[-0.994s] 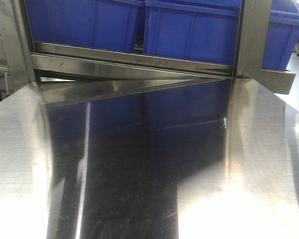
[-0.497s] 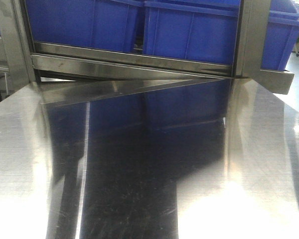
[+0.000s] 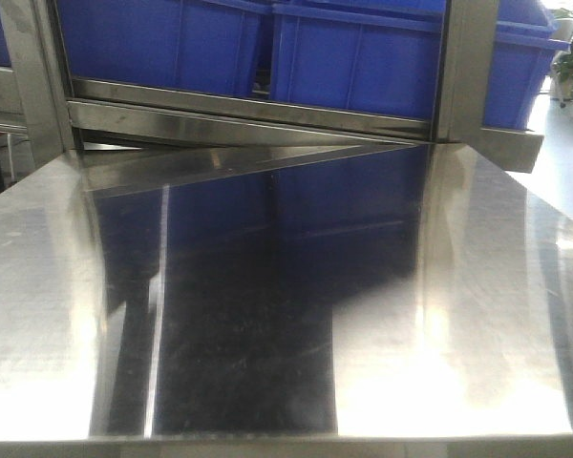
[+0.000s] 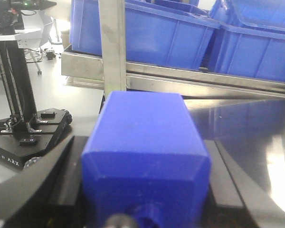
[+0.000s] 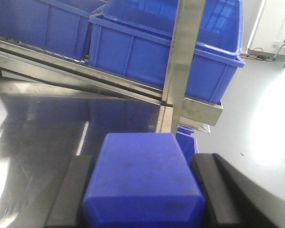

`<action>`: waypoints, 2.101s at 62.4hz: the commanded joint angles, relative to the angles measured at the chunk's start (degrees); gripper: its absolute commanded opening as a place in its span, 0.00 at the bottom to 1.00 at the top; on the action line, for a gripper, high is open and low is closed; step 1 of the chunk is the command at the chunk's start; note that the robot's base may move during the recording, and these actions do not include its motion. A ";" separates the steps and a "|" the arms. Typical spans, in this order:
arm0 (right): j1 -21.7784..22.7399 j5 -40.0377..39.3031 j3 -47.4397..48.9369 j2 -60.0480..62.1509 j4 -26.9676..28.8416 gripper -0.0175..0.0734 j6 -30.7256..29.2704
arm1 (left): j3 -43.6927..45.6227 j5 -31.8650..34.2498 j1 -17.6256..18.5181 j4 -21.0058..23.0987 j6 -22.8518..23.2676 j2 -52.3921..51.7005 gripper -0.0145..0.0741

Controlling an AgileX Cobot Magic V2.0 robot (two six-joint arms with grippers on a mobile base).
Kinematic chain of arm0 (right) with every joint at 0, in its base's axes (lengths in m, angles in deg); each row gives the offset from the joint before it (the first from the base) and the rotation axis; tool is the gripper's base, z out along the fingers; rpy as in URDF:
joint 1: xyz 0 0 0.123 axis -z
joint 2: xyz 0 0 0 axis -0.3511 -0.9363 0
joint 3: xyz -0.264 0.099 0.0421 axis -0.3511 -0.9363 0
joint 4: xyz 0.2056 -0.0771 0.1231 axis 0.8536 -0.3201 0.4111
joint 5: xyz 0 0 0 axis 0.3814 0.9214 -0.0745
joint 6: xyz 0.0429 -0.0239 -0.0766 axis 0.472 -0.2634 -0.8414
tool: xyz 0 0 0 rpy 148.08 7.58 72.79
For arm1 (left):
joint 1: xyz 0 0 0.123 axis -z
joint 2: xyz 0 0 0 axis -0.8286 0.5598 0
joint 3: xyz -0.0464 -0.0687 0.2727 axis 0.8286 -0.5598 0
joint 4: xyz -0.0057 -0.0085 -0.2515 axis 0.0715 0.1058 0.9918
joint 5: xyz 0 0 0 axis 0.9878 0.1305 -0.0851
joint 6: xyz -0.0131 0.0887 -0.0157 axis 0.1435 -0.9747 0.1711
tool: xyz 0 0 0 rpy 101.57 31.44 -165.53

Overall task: Pick and sort blue part to right shelf
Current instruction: 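Hold both blue parts and back the base away from the table, then drive the base along the yellow-lined aisle holding both parts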

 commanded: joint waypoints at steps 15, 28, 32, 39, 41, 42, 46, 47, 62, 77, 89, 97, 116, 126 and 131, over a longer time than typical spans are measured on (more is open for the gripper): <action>0.26 -5.51 1.58 -0.50 -0.53 0.57 -0.33 | 1.58 4.75 -0.15 0.00 -0.05 0.63 0.57; 0.26 -5.51 1.58 -0.50 -0.53 0.57 -0.33 | 1.58 4.75 -0.15 0.00 -0.05 0.63 0.57; 0.26 -5.51 1.58 -0.50 -0.53 0.57 -0.33 | 1.58 4.75 -0.15 0.00 -0.05 0.63 0.57; 0.26 -5.51 1.58 -0.50 -0.53 0.57 -0.33 | 1.58 4.75 -0.15 0.00 -0.05 0.63 0.57; 0.26 -5.51 1.58 -0.50 -0.53 0.57 -0.33 | 1.58 4.75 -0.15 0.00 -0.05 0.63 0.57; 0.26 -5.51 1.58 -0.50 -0.53 0.57 -0.33 | 1.58 4.75 -0.15 0.00 -0.05 0.63 0.57; 0.26 -5.51 1.58 -0.50 -0.53 0.57 -0.33 | 1.58 4.75 -0.15 0.00 -0.05 0.63 0.57; 0.26 -5.51 1.58 -0.50 -0.53 0.57 -0.33 | 1.58 4.75 -0.15 0.00 -0.05 0.63 0.57; 0.26 -5.51 1.58 -0.50 -0.53 0.57 -0.33 | 1.58 4.75 -0.15 0.00 -0.05 0.63 0.57; 0.26 -5.51 1.58 -0.50 -0.53 0.57 -0.33 | 1.58 4.75 -0.15 0.00 -0.05 0.63 0.57; 0.26 -5.51 1.58 -0.50 -0.53 0.57 -0.33 | 1.58 4.75 -0.15 0.00 -0.05 0.63 0.57; 0.26 -5.51 1.58 -0.50 -0.53 0.57 -0.33 | 1.58 4.75 -0.15 0.00 -0.05 0.63 0.57; 0.26 -5.51 1.58 -0.50 -0.53 0.57 -0.33 | 1.58 4.75 -0.15 0.00 -0.05 0.63 0.57; 0.26 -5.51 1.58 -0.50 -0.53 0.57 -0.33 | 1.58 4.75 -0.15 0.00 -0.05 0.63 0.57; 0.26 -5.51 1.58 -0.50 -0.53 0.57 -0.33 | 1.58 4.75 -0.15 0.00 -0.05 0.63 0.57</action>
